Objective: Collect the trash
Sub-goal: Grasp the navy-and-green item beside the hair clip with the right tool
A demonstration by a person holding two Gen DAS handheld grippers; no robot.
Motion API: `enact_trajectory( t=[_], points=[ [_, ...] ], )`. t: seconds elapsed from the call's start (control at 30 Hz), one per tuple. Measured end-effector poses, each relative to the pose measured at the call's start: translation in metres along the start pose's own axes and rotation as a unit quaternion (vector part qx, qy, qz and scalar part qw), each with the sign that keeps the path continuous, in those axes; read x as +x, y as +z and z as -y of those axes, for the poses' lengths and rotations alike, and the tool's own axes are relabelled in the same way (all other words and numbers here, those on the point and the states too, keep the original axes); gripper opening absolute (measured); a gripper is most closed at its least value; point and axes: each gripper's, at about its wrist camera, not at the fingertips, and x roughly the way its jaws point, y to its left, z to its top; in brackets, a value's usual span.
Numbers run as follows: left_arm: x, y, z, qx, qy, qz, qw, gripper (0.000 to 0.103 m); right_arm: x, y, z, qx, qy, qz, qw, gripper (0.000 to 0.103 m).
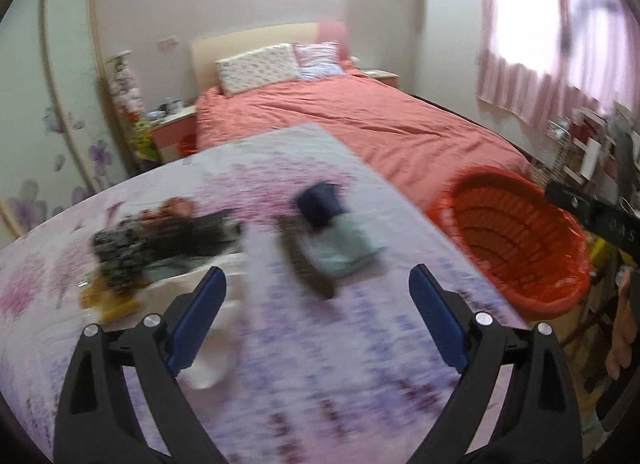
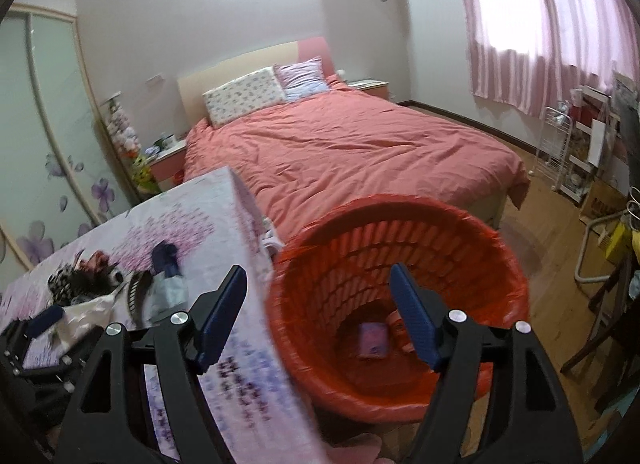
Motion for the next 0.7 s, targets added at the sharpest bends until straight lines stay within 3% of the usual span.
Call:
enact_trajectory(
  t=[0.17, 0.37, 0.7],
  points=[
    [-0.011, -0.012, -0.049, -0.035, 0.040, 0.003, 0.9986, 0.090, 0.012, -0.010, -0.030, -0.023, 0.019, -0.021, 0.999, 0.072],
    [-0.011, -0.018, -0.088, -0.077, 0.058, 0.001, 0.9953, 0.090, 0.038, -0.016, -0.083, -0.066, 0.048, -0.044, 0.996, 0.068],
    [-0.010, -0.030, -0.116, -0.101, 0.063, 0.006, 0.9929, 0.090, 0.100, -0.015, -0.135, -0.097, 0.075, -0.096, 0.988, 0.059]
  ],
)
